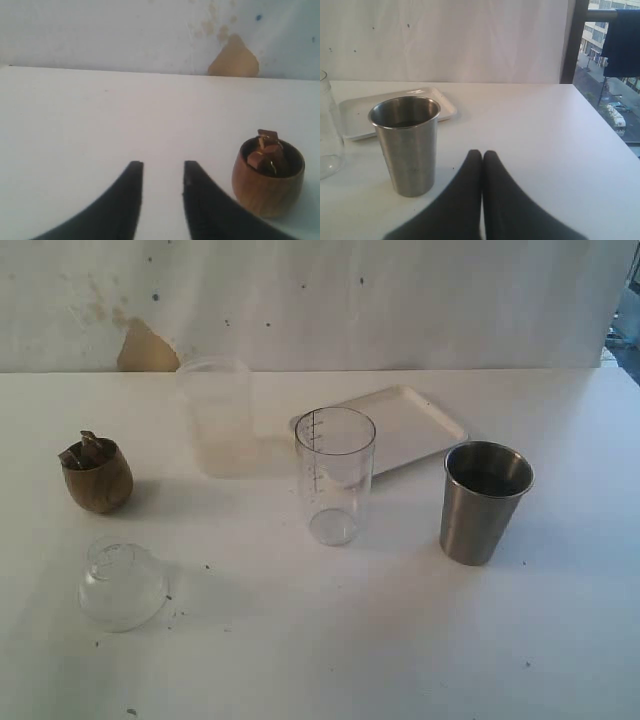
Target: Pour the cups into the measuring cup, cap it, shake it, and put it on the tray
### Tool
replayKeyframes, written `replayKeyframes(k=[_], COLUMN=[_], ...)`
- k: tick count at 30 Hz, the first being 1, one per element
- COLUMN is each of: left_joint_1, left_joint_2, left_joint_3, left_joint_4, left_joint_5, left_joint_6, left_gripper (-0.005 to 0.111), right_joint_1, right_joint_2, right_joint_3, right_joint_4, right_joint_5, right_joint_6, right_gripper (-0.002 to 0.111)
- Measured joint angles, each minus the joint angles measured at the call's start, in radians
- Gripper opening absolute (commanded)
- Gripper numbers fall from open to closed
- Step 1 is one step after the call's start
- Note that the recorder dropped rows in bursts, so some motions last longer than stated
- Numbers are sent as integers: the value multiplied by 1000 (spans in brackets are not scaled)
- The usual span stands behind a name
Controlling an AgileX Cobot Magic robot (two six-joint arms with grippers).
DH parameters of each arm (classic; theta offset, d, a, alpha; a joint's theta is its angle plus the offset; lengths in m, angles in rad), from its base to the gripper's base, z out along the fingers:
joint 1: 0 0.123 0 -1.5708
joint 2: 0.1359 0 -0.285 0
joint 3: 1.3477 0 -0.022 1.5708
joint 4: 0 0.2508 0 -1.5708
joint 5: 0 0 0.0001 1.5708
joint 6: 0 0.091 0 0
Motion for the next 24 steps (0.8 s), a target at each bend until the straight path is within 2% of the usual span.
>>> replayKeyframes(k=[2,4,10,16,19,24], left_joint_1=[0,0,0,-1,-1,-1], left_joint_2=[37,76,208,342,401,471], left_joint_3=[0,0,0,0,-2,-18], left_joint_4=[18,36,122,320,345,376], left_joint_5=[-19,-74,-272,-434,-527,-571], left_joint_6=[-27,-96,-258,-409,-459,-498], left_gripper=[83,92,93,93,93,93], right_joint_1=[0,0,0,0,0,0], right_joint_2=[0,0,0,0,0,0], right_joint_3=[0,0,0,0,0,0], right_joint_4=[0,0,0,0,0,0], right_joint_5=[0,0,0,0,0,0], right_joint_6=[0,0,0,0,0,0], right_gripper=[0,0,0,0,0,0])
